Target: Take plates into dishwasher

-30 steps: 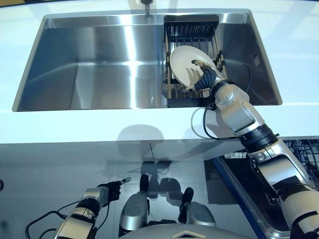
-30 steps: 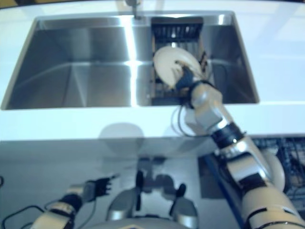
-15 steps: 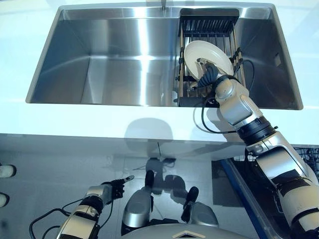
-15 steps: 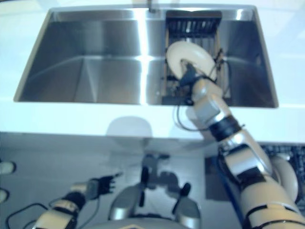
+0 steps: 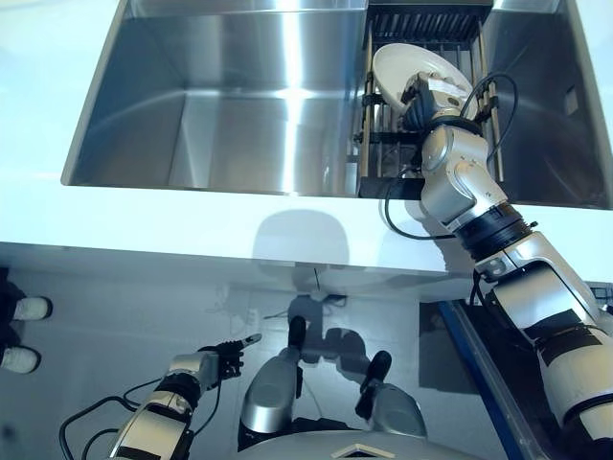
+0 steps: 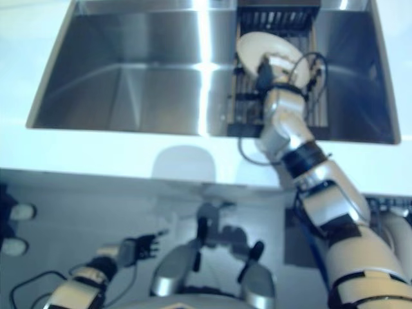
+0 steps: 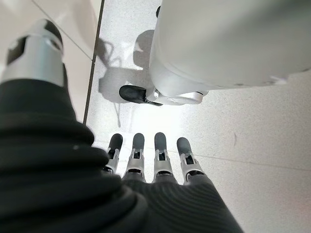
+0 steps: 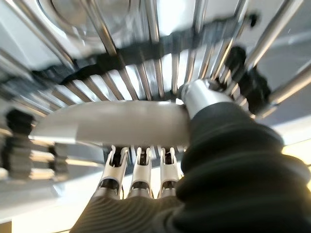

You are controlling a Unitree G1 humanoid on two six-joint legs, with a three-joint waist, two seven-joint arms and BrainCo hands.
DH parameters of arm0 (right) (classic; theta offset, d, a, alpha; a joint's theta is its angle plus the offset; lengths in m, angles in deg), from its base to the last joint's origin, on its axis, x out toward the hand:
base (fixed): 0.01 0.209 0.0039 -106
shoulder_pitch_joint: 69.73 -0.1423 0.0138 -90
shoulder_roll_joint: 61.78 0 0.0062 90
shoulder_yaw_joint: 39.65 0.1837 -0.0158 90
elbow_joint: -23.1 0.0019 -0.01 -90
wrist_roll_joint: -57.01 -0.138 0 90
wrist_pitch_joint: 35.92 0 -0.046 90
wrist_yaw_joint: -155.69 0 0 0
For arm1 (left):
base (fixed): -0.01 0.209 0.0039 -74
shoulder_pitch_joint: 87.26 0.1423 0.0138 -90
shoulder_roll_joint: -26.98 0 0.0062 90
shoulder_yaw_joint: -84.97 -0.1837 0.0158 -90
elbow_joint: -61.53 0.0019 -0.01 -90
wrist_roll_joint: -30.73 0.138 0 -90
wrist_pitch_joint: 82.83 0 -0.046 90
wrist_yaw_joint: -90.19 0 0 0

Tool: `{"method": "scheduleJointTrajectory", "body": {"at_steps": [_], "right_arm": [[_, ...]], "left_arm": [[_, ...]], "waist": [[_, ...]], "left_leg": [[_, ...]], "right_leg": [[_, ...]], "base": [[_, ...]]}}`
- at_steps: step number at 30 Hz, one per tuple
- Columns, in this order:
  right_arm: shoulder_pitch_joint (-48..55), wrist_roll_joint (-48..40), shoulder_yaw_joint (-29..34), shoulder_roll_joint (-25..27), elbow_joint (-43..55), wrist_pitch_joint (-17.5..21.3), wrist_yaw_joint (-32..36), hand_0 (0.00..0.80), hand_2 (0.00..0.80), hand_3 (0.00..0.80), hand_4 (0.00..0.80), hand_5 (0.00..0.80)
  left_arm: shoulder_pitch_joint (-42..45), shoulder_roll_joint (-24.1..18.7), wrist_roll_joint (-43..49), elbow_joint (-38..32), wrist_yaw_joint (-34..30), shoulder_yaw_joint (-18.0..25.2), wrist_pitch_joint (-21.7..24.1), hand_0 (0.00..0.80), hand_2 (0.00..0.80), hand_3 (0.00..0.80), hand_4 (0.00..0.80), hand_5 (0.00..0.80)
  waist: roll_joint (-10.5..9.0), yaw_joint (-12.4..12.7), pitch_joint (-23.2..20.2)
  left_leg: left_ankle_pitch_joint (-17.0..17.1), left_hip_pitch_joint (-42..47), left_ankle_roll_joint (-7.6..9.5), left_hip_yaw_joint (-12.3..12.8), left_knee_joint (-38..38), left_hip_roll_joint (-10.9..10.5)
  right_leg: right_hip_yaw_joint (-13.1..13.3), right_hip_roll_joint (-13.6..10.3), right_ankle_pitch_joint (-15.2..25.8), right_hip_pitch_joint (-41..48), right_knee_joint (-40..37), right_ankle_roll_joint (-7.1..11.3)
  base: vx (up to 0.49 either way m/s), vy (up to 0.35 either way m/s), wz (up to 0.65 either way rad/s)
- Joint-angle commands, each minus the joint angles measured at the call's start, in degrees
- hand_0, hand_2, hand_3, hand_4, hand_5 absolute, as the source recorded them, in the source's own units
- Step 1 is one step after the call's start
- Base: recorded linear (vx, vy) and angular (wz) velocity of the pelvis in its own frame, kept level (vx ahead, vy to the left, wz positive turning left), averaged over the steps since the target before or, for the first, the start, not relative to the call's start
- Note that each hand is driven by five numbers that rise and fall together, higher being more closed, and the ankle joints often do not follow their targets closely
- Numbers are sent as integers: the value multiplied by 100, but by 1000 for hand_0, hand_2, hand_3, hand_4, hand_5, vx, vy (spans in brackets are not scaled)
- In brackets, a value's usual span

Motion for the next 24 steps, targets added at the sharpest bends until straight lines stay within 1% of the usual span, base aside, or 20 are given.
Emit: {"method": "scheduleJointTrajectory", "body": {"at_steps": [1, 7, 11, 16, 22, 24], "right_arm": [[-247, 50, -337, 488, -370, -31, -67, 800, 800, 800, 800, 800], [-273, -195, -280, 824, -394, 152, -536, 800, 800, 800, 800, 800], [-292, -312, -235, 998, -402, 204, -606, 800, 800, 800, 800, 800], [-267, -479, -171, 1246, -417, 359, -677, 800, 800, 800, 800, 800], [-184, -1305, -13, 1509, -281, 798, -659, 800, 800, 800, 800, 800], [-118, -1742, 70, 1581, -134, 900, -603, 800, 800, 800, 800, 800]], "left_arm": [[-241, -67, -18, 144, -115, -365, 76, 0, 0, 0, 0, 0], [-108, -133, 95, 114, -187, -339, 65, 0, 0, 0, 0, 0], [-38, -186, 150, 107, -217, -322, 46, 0, 0, 0, 0, 0], [83, -250, 329, 113, -291, -274, 44, 0, 0, 0, 0, 0], [258, -348, 509, 124, -372, -230, 13, 0, 0, 0, 0, 0], [319, -379, 569, 99, -401, -198, -6, 0, 0, 0, 0, 0]], "waist": [[-88, 124, 63], [-96, 76, -72], [-119, 42, -171], [-170, 20, -346], [-250, -67, -651], [-265, -109, -756]], "left_leg": [[-292, 89, 43, 148, 26, 3], [-321, 232, 41, 167, -35, 16], [-350, 323, 35, 183, -55, 23], [-394, 457, 30, 200, -86, 31], [-467, 683, 15, 255, -117, 52], [-490, 766, 10, 283, -130, 63]], "right_leg": [[209, -744, 116, -461, 805, 261], [210, -746, 130, -382, 764, 281], [219, -731, 133, -306, 718, 300], [186, -709, 148, -144, 605, 326], [175, -648, 141, 91, 458, 381], [177, -617, 119, 175, 417, 396]], "base": [[0, 0, 0], [13, -2, 0], [37, -16, 0], [38, -41, -1], [58, -45, 0], [56, -41, -2]]}}
